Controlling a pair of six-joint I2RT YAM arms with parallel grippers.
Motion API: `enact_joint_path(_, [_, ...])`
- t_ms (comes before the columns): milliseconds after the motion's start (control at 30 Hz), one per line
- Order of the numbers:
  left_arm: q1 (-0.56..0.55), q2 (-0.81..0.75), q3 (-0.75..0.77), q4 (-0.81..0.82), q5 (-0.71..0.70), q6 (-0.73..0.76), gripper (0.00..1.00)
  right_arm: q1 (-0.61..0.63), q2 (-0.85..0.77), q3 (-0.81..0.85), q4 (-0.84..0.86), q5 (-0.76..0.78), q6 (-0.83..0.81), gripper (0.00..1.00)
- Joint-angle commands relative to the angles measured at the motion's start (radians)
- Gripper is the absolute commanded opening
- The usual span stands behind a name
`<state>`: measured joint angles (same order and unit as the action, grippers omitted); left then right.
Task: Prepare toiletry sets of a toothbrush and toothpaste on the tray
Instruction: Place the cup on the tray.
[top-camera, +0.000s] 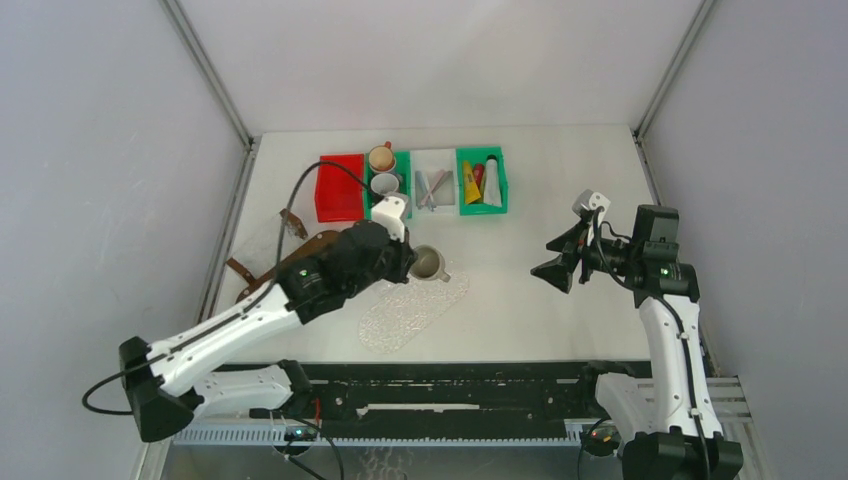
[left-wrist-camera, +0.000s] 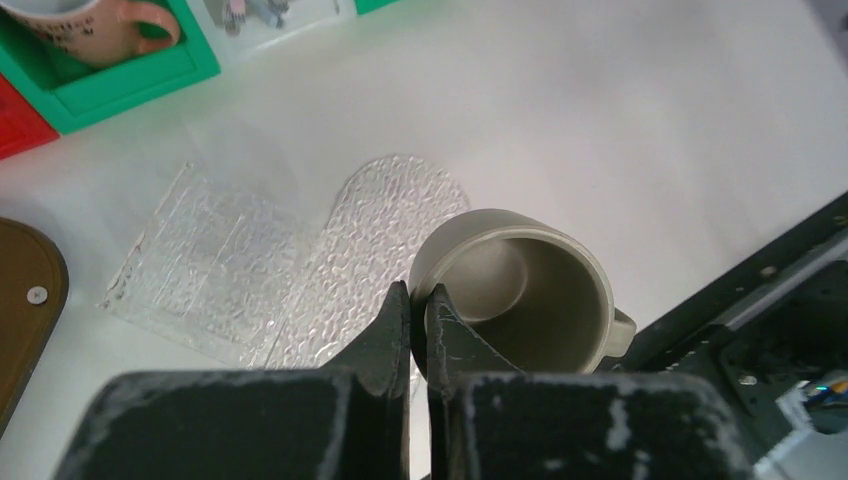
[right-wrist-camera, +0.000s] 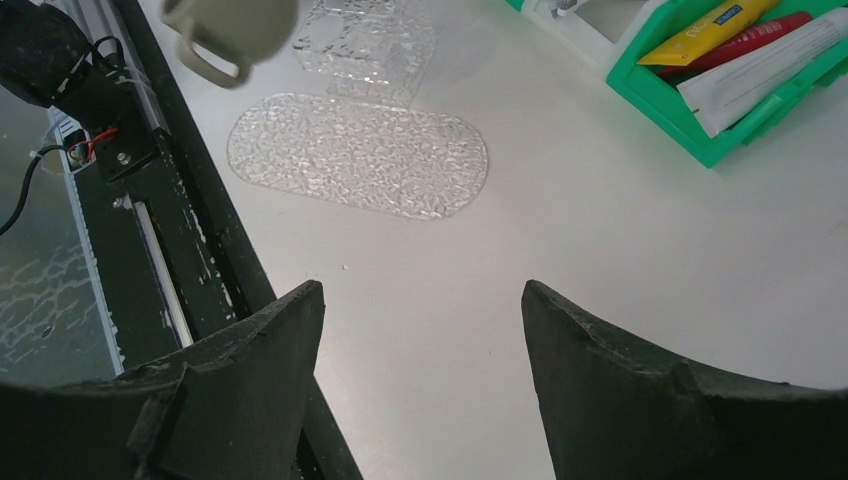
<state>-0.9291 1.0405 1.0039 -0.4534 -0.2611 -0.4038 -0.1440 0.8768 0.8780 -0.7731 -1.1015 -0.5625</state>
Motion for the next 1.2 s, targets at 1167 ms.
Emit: enact_joint_path(1167, [0.052,0.689,0.232,0.156,0.013,0.066,0.02,-0.003,0.010,-0.004,0.029,0.004,-0.005,0.80])
